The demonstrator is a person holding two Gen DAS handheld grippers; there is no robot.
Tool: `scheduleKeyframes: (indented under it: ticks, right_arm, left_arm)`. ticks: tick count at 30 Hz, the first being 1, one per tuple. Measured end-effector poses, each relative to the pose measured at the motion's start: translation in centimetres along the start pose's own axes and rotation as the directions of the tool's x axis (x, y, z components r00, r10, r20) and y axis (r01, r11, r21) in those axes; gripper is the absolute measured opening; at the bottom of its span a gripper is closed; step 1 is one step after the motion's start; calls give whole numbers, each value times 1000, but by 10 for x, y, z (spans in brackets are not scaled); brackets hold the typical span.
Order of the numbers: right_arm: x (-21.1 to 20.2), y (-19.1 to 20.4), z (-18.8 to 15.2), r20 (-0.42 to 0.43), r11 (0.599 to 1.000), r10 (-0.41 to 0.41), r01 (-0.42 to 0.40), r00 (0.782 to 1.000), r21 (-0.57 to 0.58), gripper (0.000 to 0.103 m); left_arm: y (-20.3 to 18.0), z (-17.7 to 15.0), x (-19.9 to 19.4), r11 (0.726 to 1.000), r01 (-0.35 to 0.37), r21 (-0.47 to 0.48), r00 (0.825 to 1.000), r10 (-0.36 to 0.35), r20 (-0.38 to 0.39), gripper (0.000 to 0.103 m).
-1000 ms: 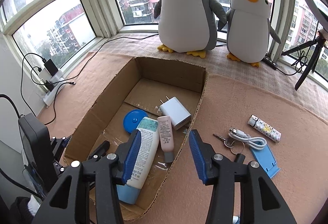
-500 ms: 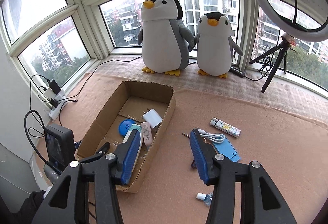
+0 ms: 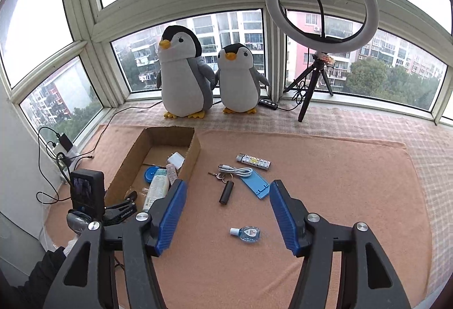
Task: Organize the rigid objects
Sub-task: 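Move the right tool to the blue hand-sanitizer bottle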
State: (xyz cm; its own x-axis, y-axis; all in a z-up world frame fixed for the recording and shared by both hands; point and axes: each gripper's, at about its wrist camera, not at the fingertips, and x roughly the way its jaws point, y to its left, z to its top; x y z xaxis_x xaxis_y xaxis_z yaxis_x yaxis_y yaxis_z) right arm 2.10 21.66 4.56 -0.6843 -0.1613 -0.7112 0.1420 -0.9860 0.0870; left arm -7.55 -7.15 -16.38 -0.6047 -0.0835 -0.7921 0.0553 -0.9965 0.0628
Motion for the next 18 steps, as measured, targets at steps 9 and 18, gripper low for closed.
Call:
scheduleKeyframes:
  ticks: [9, 18]
  right_arm:
    - [48, -13, -51, -56, 997, -49, 46, 997, -56, 71]
    - [128, -25, -77, -190, 999, -34, 28, 981, -34, 71]
  left_arm:
    - [5, -1, 0, 1000, 4, -1, 1000, -4, -1, 72]
    - [8, -1, 1, 1000, 8, -12, 1000, -8, -1, 72]
